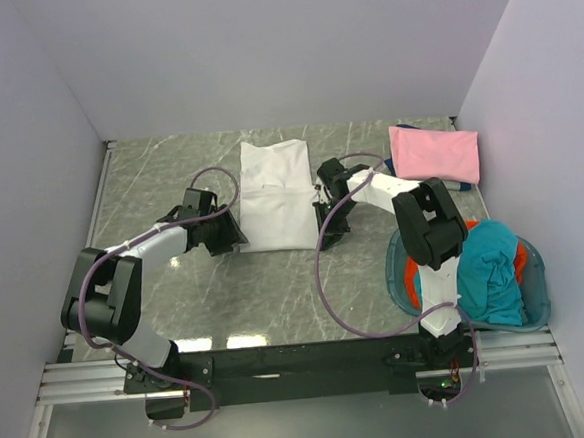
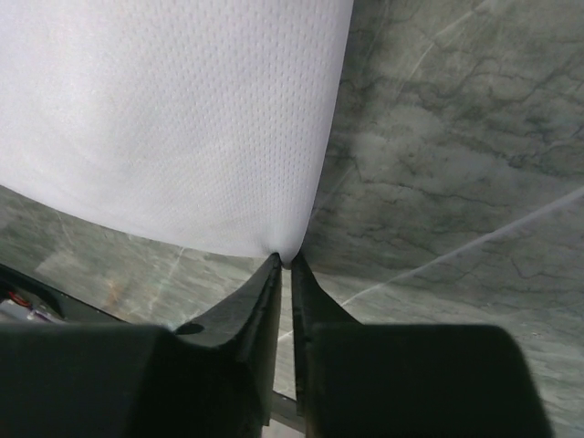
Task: Fold and stack the t-shirts
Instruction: Fold the tshirt
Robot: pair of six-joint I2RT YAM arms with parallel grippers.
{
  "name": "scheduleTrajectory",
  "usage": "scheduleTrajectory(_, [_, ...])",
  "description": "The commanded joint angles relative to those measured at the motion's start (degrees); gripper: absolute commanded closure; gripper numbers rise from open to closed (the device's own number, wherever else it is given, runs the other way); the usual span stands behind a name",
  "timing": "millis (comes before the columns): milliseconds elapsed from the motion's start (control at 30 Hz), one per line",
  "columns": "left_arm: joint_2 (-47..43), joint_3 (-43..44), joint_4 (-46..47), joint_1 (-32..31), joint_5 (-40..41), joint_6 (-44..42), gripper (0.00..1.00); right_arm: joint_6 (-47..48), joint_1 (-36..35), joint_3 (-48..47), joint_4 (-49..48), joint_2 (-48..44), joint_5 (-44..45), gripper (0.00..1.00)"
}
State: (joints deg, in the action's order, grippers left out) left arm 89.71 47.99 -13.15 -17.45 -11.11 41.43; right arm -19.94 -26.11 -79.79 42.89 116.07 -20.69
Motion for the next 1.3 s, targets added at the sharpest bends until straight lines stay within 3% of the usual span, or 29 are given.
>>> scheduleTrajectory(0, [-1.0,-0.4,1.0,0.0,-0.1,0.7,0.44,0.4,-0.5,-0.3,-0.4,1.3,-0.3,0.86])
scheduleTrajectory(1000, [6.0,-0.3,1.1,-1.7,0.0,1.2,0.65,0.3,-0.5,-1.0,0.4,1.0,0.9,0.92])
scheduleTrajectory(1133, [6.4,-0.6,0.8,-2.0,0.1,1.1,0.73,0.3,-0.5,-1.2,0.4,1.0,1.1,0.92])
scheduleTrajectory(1267, [6.2,-1.0,0.9,-2.0,0.0,1.0,0.92,0.0,-0.5,-1.1,0.0,0.3,1.4,1.0])
